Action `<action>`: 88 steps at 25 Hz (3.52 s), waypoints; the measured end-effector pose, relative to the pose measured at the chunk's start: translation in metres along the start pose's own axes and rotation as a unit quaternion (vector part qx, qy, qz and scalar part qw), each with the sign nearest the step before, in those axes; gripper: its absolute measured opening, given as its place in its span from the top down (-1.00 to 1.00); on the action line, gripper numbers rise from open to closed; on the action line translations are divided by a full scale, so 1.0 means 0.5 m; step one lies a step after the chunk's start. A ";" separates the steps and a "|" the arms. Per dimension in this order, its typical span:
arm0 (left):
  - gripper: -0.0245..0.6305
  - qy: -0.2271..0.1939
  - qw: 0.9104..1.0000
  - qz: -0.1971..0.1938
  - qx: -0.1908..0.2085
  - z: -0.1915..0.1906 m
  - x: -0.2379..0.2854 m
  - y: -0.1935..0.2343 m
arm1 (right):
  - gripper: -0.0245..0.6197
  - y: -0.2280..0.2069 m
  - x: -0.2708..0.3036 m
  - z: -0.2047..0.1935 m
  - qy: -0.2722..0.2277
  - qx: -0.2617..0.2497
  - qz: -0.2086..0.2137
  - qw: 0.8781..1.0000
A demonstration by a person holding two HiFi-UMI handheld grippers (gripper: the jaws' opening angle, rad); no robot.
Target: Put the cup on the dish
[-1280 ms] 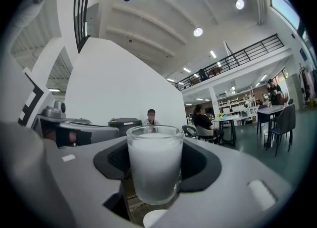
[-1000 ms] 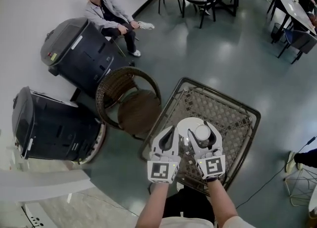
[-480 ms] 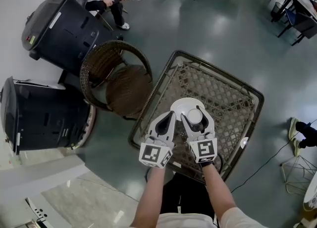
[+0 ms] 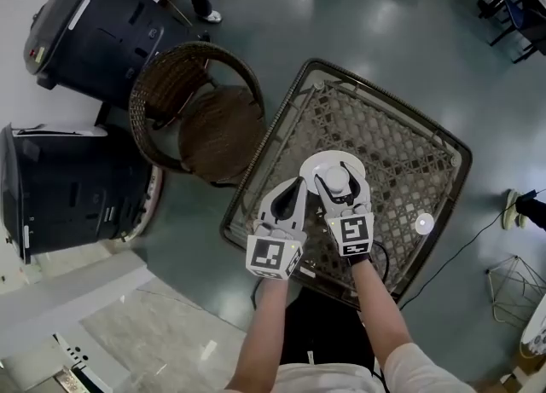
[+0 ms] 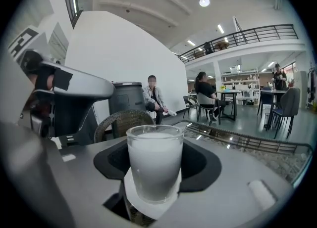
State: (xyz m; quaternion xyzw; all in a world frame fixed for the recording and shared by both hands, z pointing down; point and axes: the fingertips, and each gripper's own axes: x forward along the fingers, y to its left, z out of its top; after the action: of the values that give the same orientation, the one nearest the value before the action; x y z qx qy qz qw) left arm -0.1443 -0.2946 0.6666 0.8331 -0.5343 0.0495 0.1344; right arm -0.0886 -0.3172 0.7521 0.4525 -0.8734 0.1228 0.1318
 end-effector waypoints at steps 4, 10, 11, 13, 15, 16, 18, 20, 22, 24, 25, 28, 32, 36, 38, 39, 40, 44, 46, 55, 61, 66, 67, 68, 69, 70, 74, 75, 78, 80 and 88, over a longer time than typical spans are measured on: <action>0.92 0.013 1.000 0.006 0.001 -0.019 0.007 0.013 | 0.13 -0.009 0.023 -0.016 0.007 -0.009 -0.011 1.000; 0.92 0.032 0.999 0.008 -0.006 -0.060 0.013 0.021 | 0.13 -0.027 0.049 -0.041 0.027 -0.021 -0.030 0.999; 0.92 0.034 0.999 0.006 -0.005 -0.063 0.014 0.019 | 0.13 -0.032 0.051 -0.046 0.033 -0.024 -0.037 0.998; 0.92 0.038 0.999 0.002 -0.004 -0.069 0.013 0.016 | 0.13 -0.040 0.055 -0.055 0.044 -0.022 -0.046 0.998; 0.92 0.038 0.999 0.000 -0.002 -0.072 0.011 0.016 | 0.13 -0.039 0.062 -0.062 0.054 -0.027 -0.048 0.997; 0.92 0.039 0.999 0.000 -0.001 -0.071 0.010 0.016 | 0.13 -0.037 0.065 -0.064 0.058 -0.033 -0.047 0.997; 0.92 0.041 0.999 0.000 -0.004 -0.071 0.009 0.014 | 0.13 -0.031 0.070 -0.065 0.059 -0.041 -0.046 0.996; 0.92 0.043 0.999 -0.001 -0.006 -0.074 0.006 0.010 | 0.13 -0.029 0.072 -0.065 0.059 -0.045 -0.046 0.996; 0.92 0.044 0.999 -0.002 -0.007 -0.077 0.001 0.006 | 0.13 -0.028 0.069 -0.066 0.060 -0.049 -0.050 0.996; 0.92 0.046 0.999 -0.004 -0.005 -0.077 -0.003 0.001 | 0.13 -0.030 0.062 -0.069 0.062 -0.059 -0.059 0.995; 0.92 0.048 0.999 -0.005 -0.004 -0.079 -0.006 -0.001 | 0.13 -0.031 0.058 -0.072 0.063 -0.067 -0.064 0.994; 0.92 0.056 0.998 -0.002 0.000 -0.086 -0.014 -0.003 | 0.12 -0.033 0.054 -0.080 0.068 -0.080 -0.072 0.992; 0.92 0.056 0.998 0.006 0.000 -0.072 -0.024 0.003 | -0.02 -0.033 0.057 -0.094 0.095 -0.067 -0.067 0.991; 0.92 0.049 0.999 0.009 0.003 -0.043 -0.034 0.003 | -0.27 -0.035 0.029 -0.077 0.096 -0.044 -0.062 0.992; 0.92 0.040 0.999 0.011 0.005 -0.023 -0.035 0.001 | -0.27 -0.044 0.008 -0.057 0.088 -0.037 -0.066 0.993; 0.92 0.037 0.999 0.013 0.005 -0.016 -0.039 -0.001 | -0.27 -0.044 -0.006 -0.047 0.085 -0.033 -0.067 0.994; 0.92 0.038 0.999 0.015 0.004 -0.011 -0.047 -0.006 | -0.26 -0.039 -0.023 -0.039 0.084 -0.029 -0.068 0.994; 0.92 0.050 0.999 0.011 0.015 0.014 -0.084 -0.037 | -0.03 0.001 -0.106 0.004 0.079 -0.018 -0.077 0.994; 0.92 0.040 0.999 0.007 0.026 0.042 -0.084 -0.050 | 0.05 0.004 -0.130 0.048 0.059 -0.015 -0.083 0.995; 0.92 0.008 0.998 0.016 0.061 0.168 -0.145 -0.092 | 0.32 0.011 -0.279 0.252 -0.038 -0.003 -0.114 0.993; 0.92 -0.025 0.997 0.007 0.077 0.260 -0.200 -0.147 | 0.62 0.055 -0.382 0.383 -0.103 -0.019 -0.120 0.987; 0.92 -0.062 0.995 0.003 0.084 0.337 -0.235 -0.183 | 0.76 0.087 -0.447 0.483 -0.150 -0.047 -0.120 0.980; 0.92 -0.071 0.994 0.002 0.084 0.351 -0.245 -0.188 | 0.79 0.094 -0.460 0.498 -0.157 -0.051 -0.120 0.979; 0.92 -0.079 0.993 0.002 0.085 0.365 -0.255 -0.192 | 0.81 0.102 -0.473 0.510 -0.163 -0.055 -0.121 0.978; 0.92 -0.087 0.992 0.001 0.087 0.378 -0.266 -0.197 | 0.84 0.108 -0.485 0.521 -0.167 -0.060 -0.122 0.976; 0.92 -0.094 0.992 0.001 0.089 0.390 -0.276 -0.201 | 0.87 0.114 -0.497 0.529 -0.169 -0.065 -0.124 0.976; 0.92 -0.105 0.989 0.002 0.102 0.421 -0.308 -0.211 | 0.92 0.130 -0.524 0.547 -0.170 -0.065 -0.130 0.975; 0.92 -0.105 0.989 0.003 0.105 0.424 -0.314 -0.213 | 0.92 0.134 -0.529 0.551 -0.170 -0.065 -0.130 0.975; 0.92 -0.107 0.988 0.002 0.109 0.435 -0.328 -0.217 | 0.92 0.153 -0.537 0.562 -0.172 -0.069 -0.122 0.975; 0.92 -0.112 0.987 0.000 0.112 0.442 -0.334 -0.219 | 0.92 0.164 -0.538 0.564 -0.174 -0.070 -0.118 0.975; 0.92 -0.123 0.985 -0.004 0.121 0.457 -0.353 -0.230 | 0.92 0.180 -0.552 0.571 -0.184 -0.070 -0.117 0.973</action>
State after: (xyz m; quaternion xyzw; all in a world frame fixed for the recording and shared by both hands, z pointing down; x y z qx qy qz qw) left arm -0.1291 -0.1581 0.3879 0.8450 -0.5336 0.0106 -0.0335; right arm -0.0433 -0.1529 0.3825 0.5559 -0.8302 -0.0408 0.0136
